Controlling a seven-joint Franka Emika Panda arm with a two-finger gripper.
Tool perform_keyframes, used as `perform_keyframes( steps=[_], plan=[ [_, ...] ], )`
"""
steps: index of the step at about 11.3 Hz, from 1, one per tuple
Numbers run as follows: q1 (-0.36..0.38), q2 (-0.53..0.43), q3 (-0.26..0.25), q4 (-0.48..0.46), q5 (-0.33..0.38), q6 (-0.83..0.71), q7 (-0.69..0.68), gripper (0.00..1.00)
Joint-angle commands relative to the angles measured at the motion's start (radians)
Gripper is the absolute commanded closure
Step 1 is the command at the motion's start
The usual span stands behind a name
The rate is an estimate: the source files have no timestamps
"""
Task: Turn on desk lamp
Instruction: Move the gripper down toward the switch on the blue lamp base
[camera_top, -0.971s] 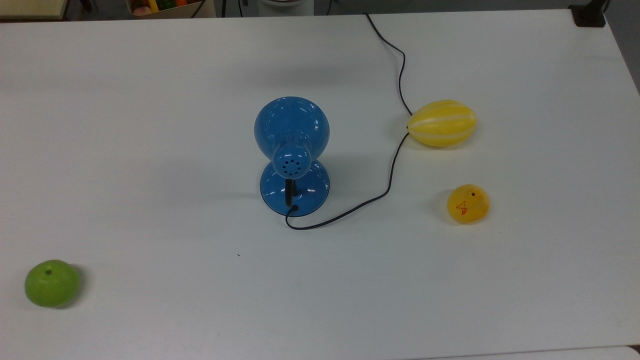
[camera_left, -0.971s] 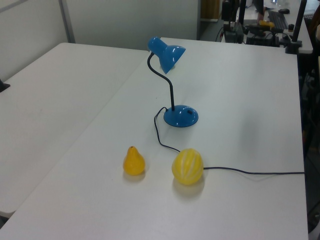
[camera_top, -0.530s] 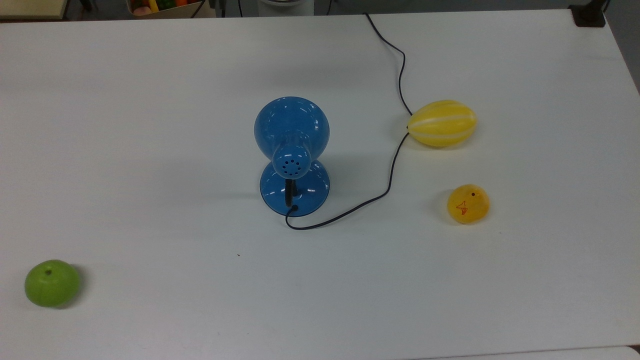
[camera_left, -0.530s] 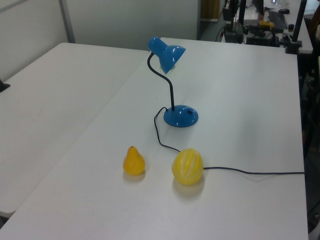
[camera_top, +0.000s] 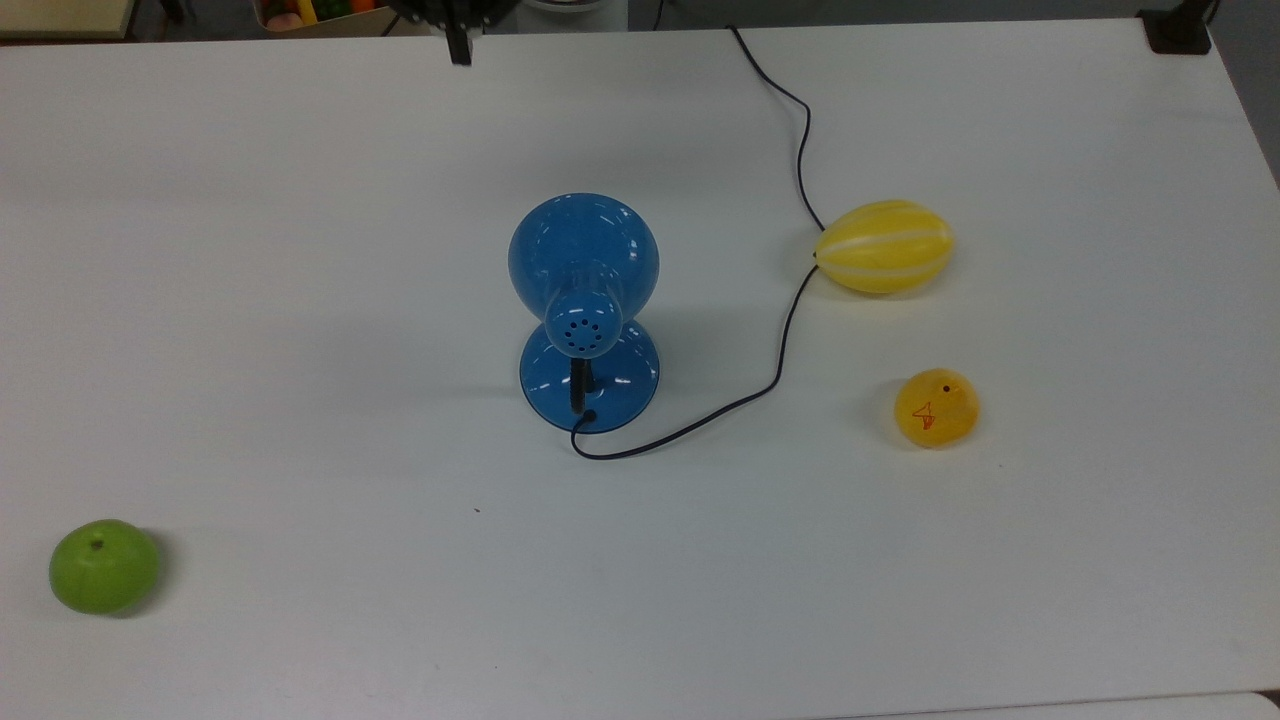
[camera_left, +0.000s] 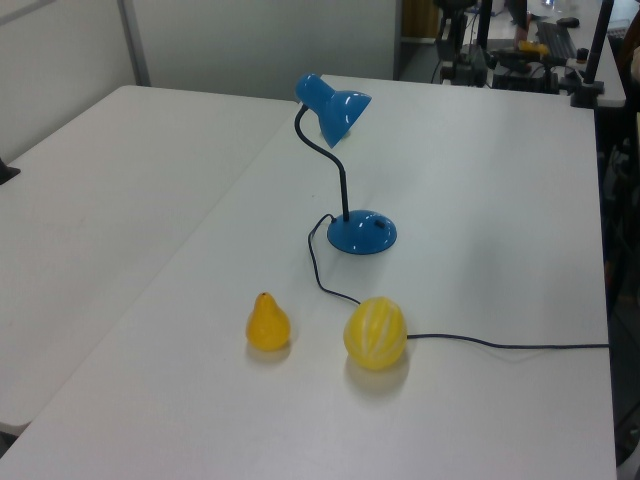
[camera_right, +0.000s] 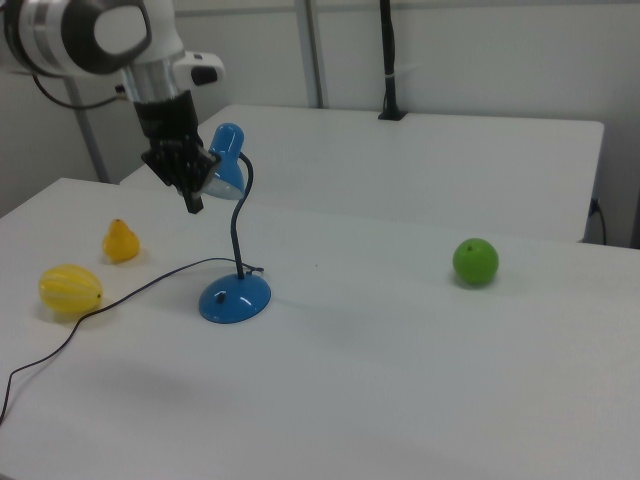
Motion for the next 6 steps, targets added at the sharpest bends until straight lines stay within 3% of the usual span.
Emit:
perform_keyframes(
  steps=[1,4,6],
  plan=[
    [0.031,-0.067,-0.002,-0.240,0.014,0.216,0.013,1.00],
    [0.057,-0.061,-0.002,-0.397,0.014,0.431,0.030,1.00],
    [0.076,-0.039,-0.002,-0.446,0.015,0.554,0.045,1.00]
  ],
)
